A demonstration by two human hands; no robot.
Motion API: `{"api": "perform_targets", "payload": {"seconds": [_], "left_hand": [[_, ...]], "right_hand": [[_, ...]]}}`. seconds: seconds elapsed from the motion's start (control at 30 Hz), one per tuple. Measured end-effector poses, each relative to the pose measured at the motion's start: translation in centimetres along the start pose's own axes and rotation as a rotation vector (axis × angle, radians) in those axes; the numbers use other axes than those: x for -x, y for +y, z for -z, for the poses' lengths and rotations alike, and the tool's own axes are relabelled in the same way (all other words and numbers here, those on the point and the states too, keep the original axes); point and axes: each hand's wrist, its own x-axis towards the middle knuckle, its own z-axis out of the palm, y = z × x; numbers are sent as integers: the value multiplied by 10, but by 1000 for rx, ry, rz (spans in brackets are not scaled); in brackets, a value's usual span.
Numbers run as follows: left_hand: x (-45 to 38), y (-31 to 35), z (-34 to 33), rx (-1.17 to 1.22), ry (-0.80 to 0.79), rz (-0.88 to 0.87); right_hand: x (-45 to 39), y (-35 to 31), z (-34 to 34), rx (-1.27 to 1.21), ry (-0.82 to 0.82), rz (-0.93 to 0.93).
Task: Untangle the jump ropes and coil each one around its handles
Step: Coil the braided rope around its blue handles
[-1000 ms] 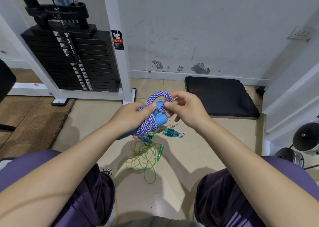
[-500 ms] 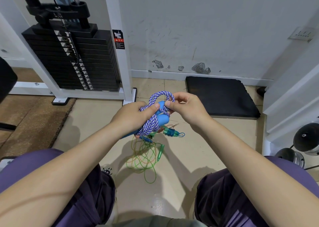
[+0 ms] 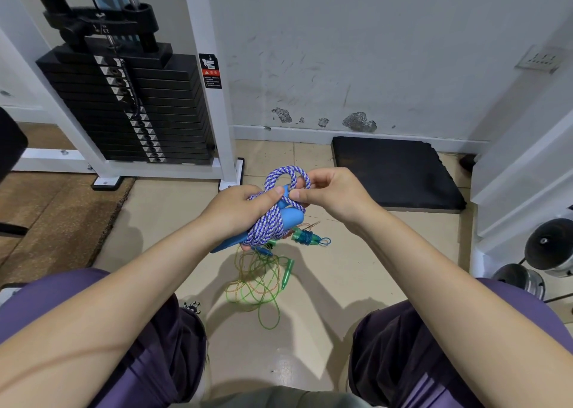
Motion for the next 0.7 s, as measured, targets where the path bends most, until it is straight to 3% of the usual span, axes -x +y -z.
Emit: {"api": "perform_targets", "payload": {"seconds": [0.5,0.7], "left_hand": [[-5,-2,1,-6,38,66],[-7,-2,0,17,53,65]], "right_hand": [[5,1,-14,196,20,-16],[3,6,-22,467,142,188]]}}
